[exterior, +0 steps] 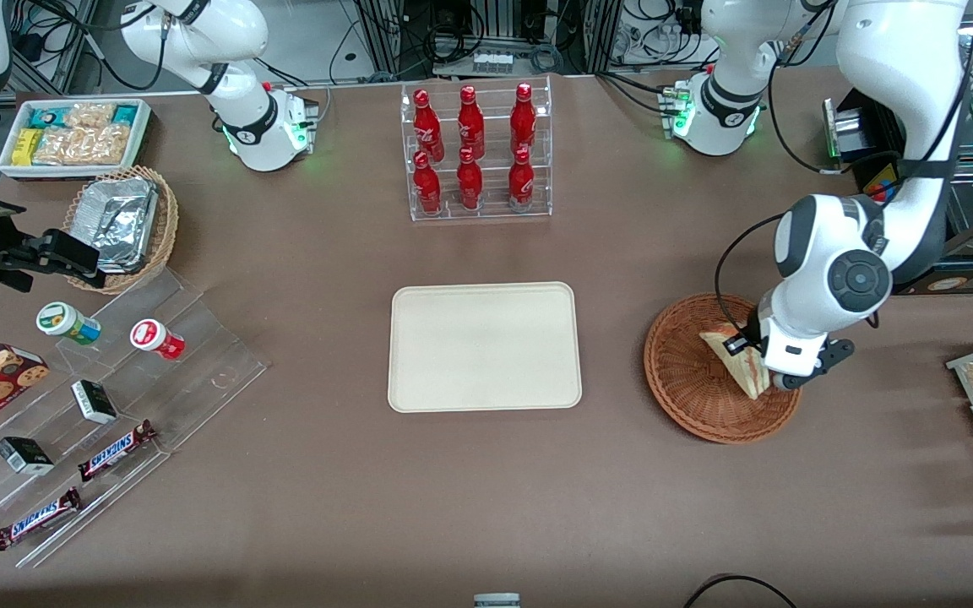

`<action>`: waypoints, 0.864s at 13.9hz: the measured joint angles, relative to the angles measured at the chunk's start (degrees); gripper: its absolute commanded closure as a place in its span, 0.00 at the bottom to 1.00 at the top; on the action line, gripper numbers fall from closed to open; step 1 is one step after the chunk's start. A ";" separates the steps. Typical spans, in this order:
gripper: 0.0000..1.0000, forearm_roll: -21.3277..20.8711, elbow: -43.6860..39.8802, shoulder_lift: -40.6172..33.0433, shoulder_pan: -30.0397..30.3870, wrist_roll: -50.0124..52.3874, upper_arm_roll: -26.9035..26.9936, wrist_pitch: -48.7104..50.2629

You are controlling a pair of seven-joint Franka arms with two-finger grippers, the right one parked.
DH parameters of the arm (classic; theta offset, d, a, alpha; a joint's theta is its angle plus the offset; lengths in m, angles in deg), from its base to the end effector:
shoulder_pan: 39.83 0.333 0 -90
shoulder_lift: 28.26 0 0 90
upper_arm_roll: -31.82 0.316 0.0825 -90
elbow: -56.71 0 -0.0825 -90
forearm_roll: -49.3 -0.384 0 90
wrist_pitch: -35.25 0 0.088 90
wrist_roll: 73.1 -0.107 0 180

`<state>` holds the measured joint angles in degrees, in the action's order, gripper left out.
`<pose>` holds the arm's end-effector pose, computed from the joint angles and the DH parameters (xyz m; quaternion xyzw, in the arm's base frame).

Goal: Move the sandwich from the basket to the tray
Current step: 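Close the left gripper on the sandwich and lift it, then carry the held sandwich over to the cream tray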

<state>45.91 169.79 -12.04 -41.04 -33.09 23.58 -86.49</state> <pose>0.5830 -0.0916 0.3180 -0.9667 -0.2479 0.0566 0.0304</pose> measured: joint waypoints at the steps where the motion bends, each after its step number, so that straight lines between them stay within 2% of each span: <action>1: 1.00 -0.01 -1.59 -0.29 -0.42 -0.14 -0.22 2.36; 5: 1.00 -0.07 -6.25 -0.73 -4.89 -3.56 -0.89 8.41; 9: 1.00 -0.07 -7.56 -0.71 -10.36 -12.14 -1.17 8.82; 12: 1.00 -0.07 -8.74 0.16 -16.39 -13.49 -1.30 8.82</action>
<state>45.85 161.06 -11.88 -57.43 -46.58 22.28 -77.67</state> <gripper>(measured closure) 0.850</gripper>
